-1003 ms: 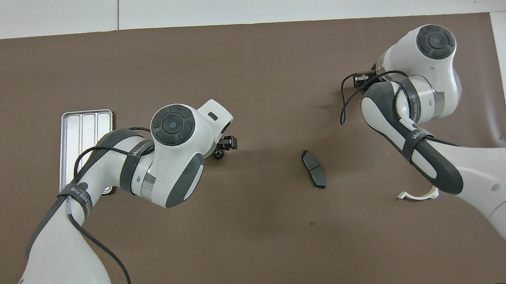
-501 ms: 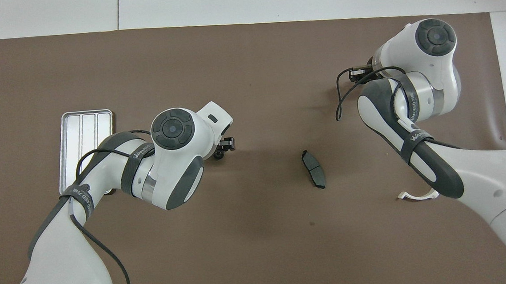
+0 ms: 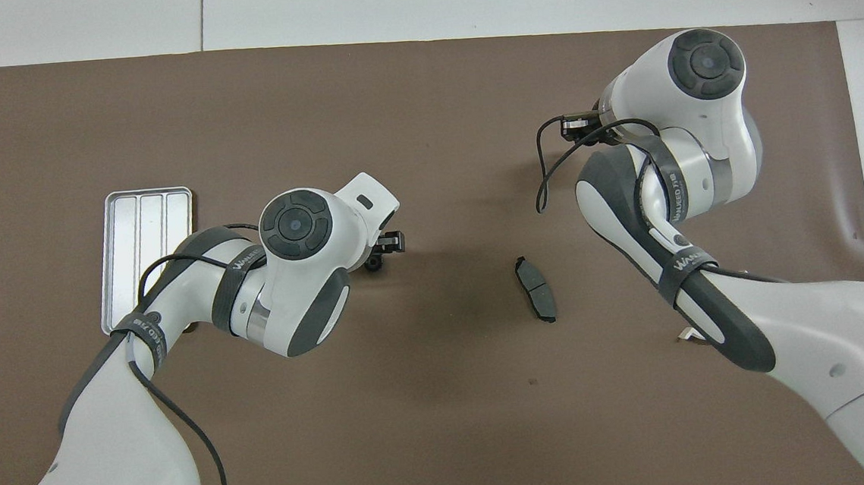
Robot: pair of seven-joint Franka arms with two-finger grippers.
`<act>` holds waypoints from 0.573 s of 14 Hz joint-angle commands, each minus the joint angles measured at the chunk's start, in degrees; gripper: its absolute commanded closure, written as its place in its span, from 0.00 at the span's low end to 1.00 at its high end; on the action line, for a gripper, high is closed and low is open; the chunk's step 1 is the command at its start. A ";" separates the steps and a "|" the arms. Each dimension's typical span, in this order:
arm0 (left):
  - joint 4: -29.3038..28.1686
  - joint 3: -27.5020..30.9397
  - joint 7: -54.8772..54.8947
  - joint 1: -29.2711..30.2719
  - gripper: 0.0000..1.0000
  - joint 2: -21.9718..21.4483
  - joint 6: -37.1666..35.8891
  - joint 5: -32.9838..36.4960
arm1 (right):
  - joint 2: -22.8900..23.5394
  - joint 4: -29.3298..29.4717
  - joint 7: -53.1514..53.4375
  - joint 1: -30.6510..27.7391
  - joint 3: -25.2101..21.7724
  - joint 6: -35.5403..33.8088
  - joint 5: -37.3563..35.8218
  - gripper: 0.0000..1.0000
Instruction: Pick bearing gear from pile to tray
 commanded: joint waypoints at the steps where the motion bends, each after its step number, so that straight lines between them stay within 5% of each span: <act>1: -0.26 0.67 0.17 -0.85 0.15 1.71 2.81 0.66 | -2.84 -1.68 2.68 0.59 0.28 -2.39 0.27 1.00; 8: -0.96 0.67 -0.19 -3.04 0.24 1.27 -1.31 0.57 | -8.56 -7.05 4.27 1.65 1.24 -6.17 0.35 1.00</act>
